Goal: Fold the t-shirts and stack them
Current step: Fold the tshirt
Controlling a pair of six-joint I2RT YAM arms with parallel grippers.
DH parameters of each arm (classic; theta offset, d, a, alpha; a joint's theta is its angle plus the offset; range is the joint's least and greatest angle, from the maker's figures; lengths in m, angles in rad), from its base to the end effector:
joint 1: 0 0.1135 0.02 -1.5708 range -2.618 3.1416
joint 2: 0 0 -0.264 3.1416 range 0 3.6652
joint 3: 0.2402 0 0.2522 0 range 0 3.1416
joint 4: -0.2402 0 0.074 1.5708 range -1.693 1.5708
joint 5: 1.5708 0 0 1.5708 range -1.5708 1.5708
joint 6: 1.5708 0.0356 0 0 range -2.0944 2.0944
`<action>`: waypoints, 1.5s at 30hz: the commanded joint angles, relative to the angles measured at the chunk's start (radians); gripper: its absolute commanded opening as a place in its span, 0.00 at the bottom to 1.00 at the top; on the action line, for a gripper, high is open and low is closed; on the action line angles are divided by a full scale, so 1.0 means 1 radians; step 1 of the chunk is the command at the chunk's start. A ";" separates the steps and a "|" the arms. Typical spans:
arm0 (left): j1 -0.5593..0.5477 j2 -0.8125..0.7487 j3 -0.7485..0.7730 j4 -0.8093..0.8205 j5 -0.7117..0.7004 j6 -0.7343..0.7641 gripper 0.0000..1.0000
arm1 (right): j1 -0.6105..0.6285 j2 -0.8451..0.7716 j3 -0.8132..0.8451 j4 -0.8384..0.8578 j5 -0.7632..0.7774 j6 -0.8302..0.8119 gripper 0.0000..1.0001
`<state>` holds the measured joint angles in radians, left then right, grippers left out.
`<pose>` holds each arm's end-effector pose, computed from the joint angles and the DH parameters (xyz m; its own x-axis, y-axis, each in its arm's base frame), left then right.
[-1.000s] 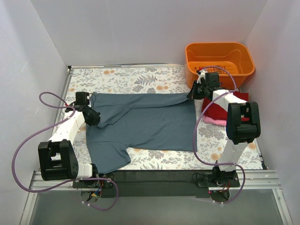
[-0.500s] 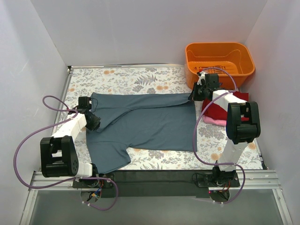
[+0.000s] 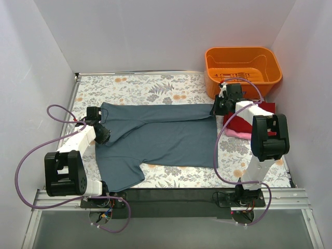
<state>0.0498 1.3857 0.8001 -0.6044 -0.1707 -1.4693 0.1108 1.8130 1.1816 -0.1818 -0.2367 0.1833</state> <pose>0.2487 0.0184 0.1863 0.0176 -0.9807 -0.1945 -0.9338 0.0534 -0.3538 0.3878 0.0515 0.1947 -0.7587 0.0939 -0.6446 -0.1315 0.9471 0.2928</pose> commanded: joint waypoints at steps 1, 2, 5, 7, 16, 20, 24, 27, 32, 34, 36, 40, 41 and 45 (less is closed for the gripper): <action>-0.001 -0.027 0.014 0.012 -0.030 0.023 0.04 | 0.003 -0.029 -0.023 -0.015 0.050 0.007 0.08; -0.002 -0.024 0.011 0.014 -0.029 0.024 0.04 | 0.003 -0.023 -0.022 -0.025 0.053 0.007 0.11; -0.002 -0.014 0.005 0.028 -0.007 0.029 0.04 | 0.004 -0.011 -0.014 -0.042 0.079 0.008 0.20; -0.004 -0.013 0.005 0.032 0.000 0.029 0.04 | 0.016 -0.020 -0.005 -0.056 0.094 0.004 0.28; -0.004 -0.016 0.011 0.040 0.005 0.040 0.04 | 0.059 -0.080 0.023 -0.070 0.151 -0.002 0.39; -0.002 -0.016 0.004 0.046 0.013 0.041 0.04 | 0.078 -0.070 0.012 -0.048 0.133 0.005 0.38; -0.002 -0.016 -0.001 0.051 0.013 0.044 0.04 | 0.086 -0.070 -0.002 -0.010 0.106 0.021 0.36; -0.002 -0.017 -0.001 0.052 0.011 0.050 0.04 | 0.086 -0.060 0.004 0.016 0.077 0.021 0.36; -0.002 -0.019 0.001 0.052 0.007 0.053 0.04 | 0.086 -0.021 0.004 0.048 0.056 0.034 0.35; -0.002 -0.022 0.002 0.051 0.007 0.053 0.04 | 0.082 0.003 -0.010 0.056 0.066 0.041 0.34; -0.002 -0.024 0.005 0.049 0.007 0.055 0.04 | 0.075 0.020 -0.034 0.065 0.088 0.050 0.34; -0.004 -0.024 0.020 0.046 0.000 0.056 0.04 | 0.067 0.022 -0.057 0.068 0.083 0.047 0.34; -0.001 -0.024 0.025 0.046 -0.010 0.058 0.04 | 0.067 0.016 -0.059 0.067 0.085 0.047 0.34; -0.001 -0.004 0.068 0.041 -0.105 0.061 0.04 | 0.067 -0.015 -0.056 0.065 0.126 0.030 0.37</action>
<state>0.0502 1.3861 0.8101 -0.5716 -0.1825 -1.4204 0.1825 1.8370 1.1206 -0.1474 -0.1474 0.2211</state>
